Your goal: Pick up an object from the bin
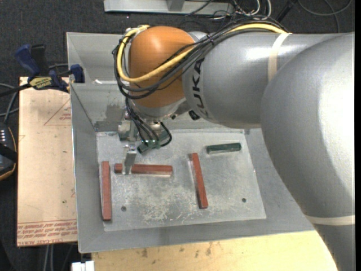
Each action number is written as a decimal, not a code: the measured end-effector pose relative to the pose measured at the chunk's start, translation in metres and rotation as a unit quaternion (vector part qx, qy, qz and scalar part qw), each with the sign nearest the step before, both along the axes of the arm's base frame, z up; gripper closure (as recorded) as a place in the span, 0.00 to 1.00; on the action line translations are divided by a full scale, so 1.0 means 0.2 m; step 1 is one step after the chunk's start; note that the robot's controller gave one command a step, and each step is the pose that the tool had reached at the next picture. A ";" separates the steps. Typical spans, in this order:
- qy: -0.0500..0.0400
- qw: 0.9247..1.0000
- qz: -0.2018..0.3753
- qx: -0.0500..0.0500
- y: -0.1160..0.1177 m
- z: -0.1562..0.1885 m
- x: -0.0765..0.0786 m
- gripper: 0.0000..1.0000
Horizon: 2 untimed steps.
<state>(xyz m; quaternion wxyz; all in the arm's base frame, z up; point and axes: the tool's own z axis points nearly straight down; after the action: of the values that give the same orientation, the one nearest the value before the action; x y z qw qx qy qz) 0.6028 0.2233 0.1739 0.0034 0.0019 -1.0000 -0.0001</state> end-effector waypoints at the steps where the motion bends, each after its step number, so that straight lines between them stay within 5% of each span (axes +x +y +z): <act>1: -0.004 1.000 -0.002 0.001 0.00 0.02 0.01 0.00; 2: -0.009 1.000 0.007 0.003 -0.24 -0.48 0.01 1.00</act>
Offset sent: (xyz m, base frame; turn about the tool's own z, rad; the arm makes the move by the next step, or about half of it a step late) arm -0.0020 -0.0512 -0.1039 -0.0158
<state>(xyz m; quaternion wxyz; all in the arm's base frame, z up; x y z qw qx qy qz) 0.6053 0.1745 0.0777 -0.0055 0.0091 -0.9999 -0.0030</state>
